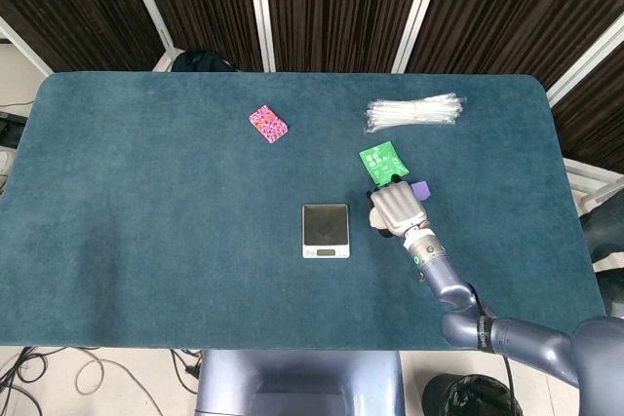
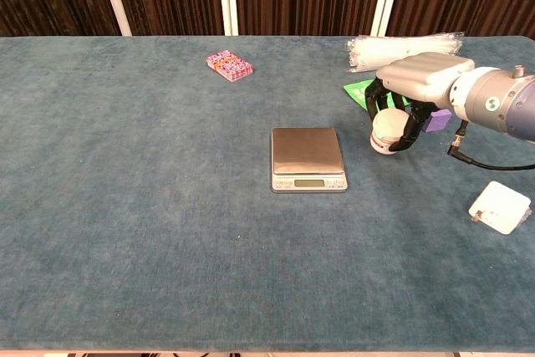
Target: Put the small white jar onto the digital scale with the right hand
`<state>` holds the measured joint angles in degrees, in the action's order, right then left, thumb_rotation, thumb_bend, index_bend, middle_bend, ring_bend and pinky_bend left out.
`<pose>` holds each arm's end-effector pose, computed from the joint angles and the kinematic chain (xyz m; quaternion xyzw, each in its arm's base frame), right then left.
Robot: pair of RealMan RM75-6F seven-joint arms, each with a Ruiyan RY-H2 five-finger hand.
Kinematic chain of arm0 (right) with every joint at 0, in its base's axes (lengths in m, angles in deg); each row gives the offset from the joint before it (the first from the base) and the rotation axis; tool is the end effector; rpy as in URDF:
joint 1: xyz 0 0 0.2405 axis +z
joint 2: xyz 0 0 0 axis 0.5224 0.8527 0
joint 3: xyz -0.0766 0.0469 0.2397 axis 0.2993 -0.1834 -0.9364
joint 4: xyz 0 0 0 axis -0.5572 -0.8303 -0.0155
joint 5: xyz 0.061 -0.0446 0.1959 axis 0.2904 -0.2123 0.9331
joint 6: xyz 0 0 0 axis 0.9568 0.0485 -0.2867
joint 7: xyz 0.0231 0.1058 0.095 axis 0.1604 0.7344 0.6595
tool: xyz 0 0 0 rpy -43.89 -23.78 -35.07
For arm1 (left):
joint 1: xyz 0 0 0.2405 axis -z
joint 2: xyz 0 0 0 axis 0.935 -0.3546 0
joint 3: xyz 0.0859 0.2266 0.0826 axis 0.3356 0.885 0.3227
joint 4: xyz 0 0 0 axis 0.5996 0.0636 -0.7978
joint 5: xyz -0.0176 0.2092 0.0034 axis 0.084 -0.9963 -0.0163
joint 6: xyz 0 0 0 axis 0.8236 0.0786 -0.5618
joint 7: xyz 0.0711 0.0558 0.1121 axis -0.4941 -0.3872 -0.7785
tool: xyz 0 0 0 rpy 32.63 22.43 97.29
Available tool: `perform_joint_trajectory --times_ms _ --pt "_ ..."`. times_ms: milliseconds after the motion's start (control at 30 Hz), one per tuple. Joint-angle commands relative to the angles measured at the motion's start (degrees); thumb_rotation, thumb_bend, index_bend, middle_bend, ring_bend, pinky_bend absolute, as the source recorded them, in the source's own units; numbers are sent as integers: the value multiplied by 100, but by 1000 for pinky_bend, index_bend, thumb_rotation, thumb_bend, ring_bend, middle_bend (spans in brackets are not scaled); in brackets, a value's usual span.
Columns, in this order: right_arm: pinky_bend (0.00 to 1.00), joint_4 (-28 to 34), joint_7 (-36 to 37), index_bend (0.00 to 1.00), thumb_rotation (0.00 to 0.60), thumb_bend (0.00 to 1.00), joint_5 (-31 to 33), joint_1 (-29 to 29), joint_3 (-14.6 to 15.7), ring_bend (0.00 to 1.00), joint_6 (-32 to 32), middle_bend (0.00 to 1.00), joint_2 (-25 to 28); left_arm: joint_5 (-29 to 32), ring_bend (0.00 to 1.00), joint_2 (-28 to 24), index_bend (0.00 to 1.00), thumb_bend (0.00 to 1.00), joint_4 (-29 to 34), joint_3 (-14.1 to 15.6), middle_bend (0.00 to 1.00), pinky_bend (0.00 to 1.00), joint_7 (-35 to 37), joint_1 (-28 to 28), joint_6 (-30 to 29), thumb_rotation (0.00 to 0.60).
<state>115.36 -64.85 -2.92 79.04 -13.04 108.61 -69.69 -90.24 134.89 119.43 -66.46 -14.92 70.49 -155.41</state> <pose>-0.1624 -0.3868 -0.0159 0.7794 -0.3003 0.2816 0.4723 -0.3572 0.1766 0.2025 -0.4931 -0.3807 -0.3233 0.7123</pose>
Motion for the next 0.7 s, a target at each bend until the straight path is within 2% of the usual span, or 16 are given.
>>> perform_joint_trajectory --times_ms 33,333,367,433,467,700 --pt "332 313 -168 528 600 259 102 69 -69 478 26 527 177 -7 0 1 39 737 7 2 0 0 -5 2 0 600" --pt "496 847 -363 528 600 258 520 409 -288 478 -218 527 291 5 0 0 42 737 45 -9 0 0 18 -5 -14 600" --pt "438 842 -399 528 600 258 571 461 -308 478 -232 527 256 2 0 -1 42 737 47 -7 0 0 15 -4 -12 600" --pt "188 812 -473 528 600 258 665 574 -347 478 -251 527 158 -2 0 -1 42 737 47 -8 0 0 14 -2 -12 600" --pt "106 794 -506 528 600 258 712 629 -367 478 -254 526 101 3 0 -1 42 737 50 -12 0 0 21 -1 -11 600" --pt "87 616 -723 528 600 259 1025 934 -429 478 -222 524 -232 55 0 -18 42 737 51 -43 0 0 92 0 17 600"
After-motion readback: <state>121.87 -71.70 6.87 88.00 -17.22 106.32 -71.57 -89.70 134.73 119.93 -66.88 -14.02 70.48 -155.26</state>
